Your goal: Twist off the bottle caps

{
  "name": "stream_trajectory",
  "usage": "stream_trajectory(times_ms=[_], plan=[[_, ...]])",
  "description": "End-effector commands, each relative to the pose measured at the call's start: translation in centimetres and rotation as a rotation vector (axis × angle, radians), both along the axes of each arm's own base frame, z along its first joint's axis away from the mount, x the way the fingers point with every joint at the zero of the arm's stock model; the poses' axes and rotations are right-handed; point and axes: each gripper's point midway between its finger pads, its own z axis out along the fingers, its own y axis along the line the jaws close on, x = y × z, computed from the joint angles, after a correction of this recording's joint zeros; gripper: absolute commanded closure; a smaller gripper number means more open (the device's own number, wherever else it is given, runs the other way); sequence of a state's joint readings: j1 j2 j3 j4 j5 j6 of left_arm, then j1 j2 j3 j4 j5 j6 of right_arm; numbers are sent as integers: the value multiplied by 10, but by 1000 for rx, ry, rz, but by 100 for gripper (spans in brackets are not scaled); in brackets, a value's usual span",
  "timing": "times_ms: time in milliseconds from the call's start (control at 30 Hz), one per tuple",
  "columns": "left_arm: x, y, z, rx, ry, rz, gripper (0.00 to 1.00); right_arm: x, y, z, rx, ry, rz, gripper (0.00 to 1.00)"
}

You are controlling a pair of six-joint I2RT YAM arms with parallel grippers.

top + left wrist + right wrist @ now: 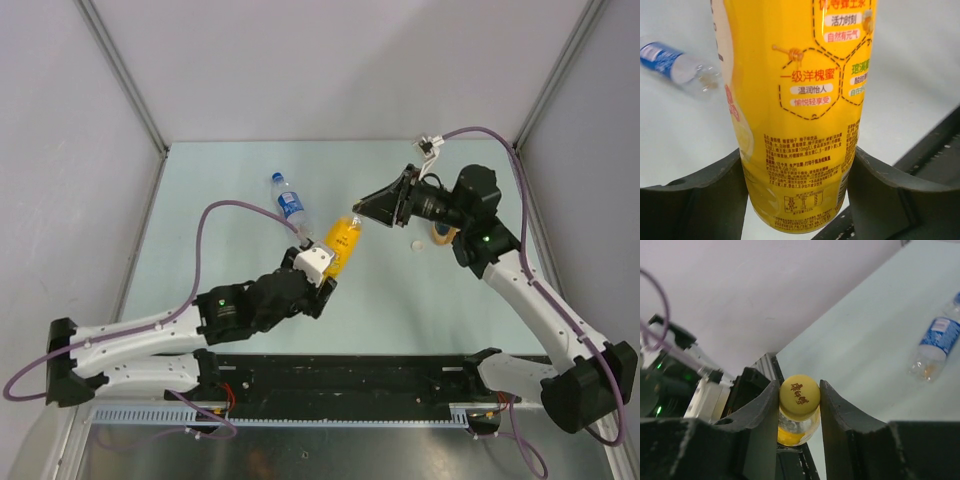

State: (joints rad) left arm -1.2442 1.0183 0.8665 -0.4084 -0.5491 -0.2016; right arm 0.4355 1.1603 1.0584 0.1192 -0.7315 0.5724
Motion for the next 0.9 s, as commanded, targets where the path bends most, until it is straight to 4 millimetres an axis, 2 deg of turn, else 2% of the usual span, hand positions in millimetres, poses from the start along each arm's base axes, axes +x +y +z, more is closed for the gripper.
stream_trajectory(times_ms=[0, 200, 300, 500, 667, 767, 867], plan=[[-44, -57, 56, -265, -50, -421, 100, -38, 4, 25, -1, -195, 204, 100], [-76, -66, 80, -420, -20, -663, 100, -63, 1, 29, 3, -265, 348, 100], [-96, -66, 99, -519, -37, -804, 100, -76, -1, 32, 6, -310, 408, 100], [-135, -49, 129, -669, -53, -1061, 100, -106, -6, 43, 15, -416, 514, 100], [-162, -36, 150, -723, -76, -1232, 100, -128, -6, 53, 33, -498, 571, 100], [-169, -30, 159, -740, -91, -1271, 100, -133, -5, 57, 38, -523, 572, 100], [-167, -29, 161, -750, -105, -1254, 100, -134, -5, 58, 38, -532, 555, 100]])
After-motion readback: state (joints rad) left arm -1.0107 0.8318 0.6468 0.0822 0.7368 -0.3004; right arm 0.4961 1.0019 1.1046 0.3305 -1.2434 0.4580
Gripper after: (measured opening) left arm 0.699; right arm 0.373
